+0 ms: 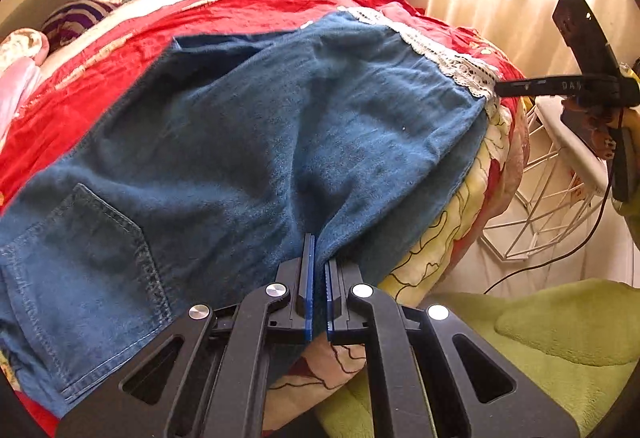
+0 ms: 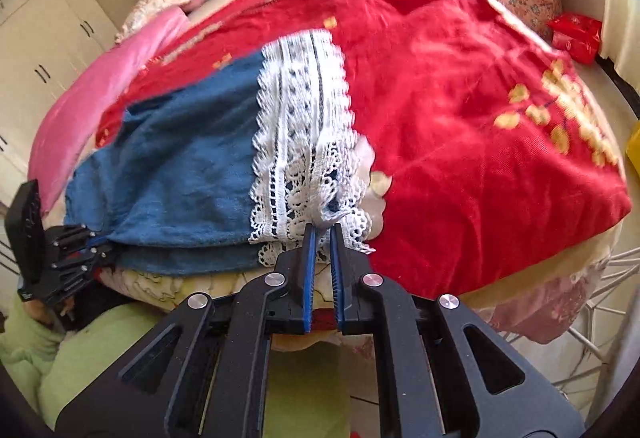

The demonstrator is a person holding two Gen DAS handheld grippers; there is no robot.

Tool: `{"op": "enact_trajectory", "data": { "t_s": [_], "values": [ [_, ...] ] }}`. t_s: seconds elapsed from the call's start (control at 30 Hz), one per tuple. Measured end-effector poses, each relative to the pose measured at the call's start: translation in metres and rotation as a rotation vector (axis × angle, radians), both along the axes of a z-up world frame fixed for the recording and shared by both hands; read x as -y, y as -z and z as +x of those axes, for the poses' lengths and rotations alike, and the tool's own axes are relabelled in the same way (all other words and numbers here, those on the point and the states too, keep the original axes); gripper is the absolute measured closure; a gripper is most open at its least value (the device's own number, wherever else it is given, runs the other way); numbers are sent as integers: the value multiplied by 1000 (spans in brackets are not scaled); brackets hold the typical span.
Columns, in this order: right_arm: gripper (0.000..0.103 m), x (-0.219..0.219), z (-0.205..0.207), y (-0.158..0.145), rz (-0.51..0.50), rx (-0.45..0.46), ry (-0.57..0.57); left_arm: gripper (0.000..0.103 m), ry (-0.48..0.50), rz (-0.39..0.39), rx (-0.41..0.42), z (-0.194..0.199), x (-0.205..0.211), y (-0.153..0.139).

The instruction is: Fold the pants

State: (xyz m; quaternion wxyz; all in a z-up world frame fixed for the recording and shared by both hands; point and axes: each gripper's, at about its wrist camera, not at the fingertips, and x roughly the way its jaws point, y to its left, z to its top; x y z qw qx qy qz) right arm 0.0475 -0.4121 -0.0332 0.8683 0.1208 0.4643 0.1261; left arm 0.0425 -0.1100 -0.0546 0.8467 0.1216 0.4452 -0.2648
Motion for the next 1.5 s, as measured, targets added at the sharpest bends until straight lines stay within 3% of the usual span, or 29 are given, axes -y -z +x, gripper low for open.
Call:
{"op": "enact_trajectory", "data": {
  "t_s": [0.2,0.23,0.27,0.33,0.43,0.47,0.5,0.53,0.8,0.93,0.97,1.03,1.07,1.1,1.17,1.27,1.33,1.47,1.5],
  "values": [
    [98,11,-3,-3,2,14,30,99,20,-4,7,-4,4,0],
    [92,10,-4,-6,6,28,21,99,19,-1,10,-5,5,0],
    [74,8,-3,-8,7,33,12,99,19,3,12,-5,6,1],
    [61,3,-1,-11,-1,47,4,99,22,9,20,-5,7,1],
    [61,1,12,-8,3,48,11,99,12,9,24,-2,8,2],
    [66,0,17,-4,5,42,9,99,10,9,23,-1,8,3],
    [77,-1,20,-2,8,38,3,99,7,12,25,0,9,4],
    [99,-3,22,0,9,32,-13,99,4,16,28,1,9,4],
    [100,1,7,-9,-65,39,-55,101,51,5,50,-11,6,-8],
    [95,-8,14,12,-128,-9,-71,100,50,27,-19,-4,6,8],
    [93,-9,14,11,-137,-8,-76,98,45,22,-24,-3,4,9],
    [87,-7,12,2,-146,14,-78,75,56,-15,-37,-5,-1,2],
    [85,-3,11,-8,-143,44,-75,51,53,-33,-17,-8,-5,-6],
    [84,-2,10,-14,-142,66,-74,44,49,-51,6,-10,-10,-14],
    [74,2,12,-29,-143,125,-67,44,29,-92,46,-8,-23,-34],
    [70,1,30,-38,-113,159,-70,41,-59,-67,109,15,-39,-59],
    [68,-6,49,-41,-79,173,-98,35,-105,-54,108,39,-47,-66],
    [62,-14,96,-39,-74,162,-128,33,-151,-6,117,87,-47,-67],
    [61,-15,104,-36,-69,149,-131,25,-142,19,106,102,-44,-63]
  ]
}}
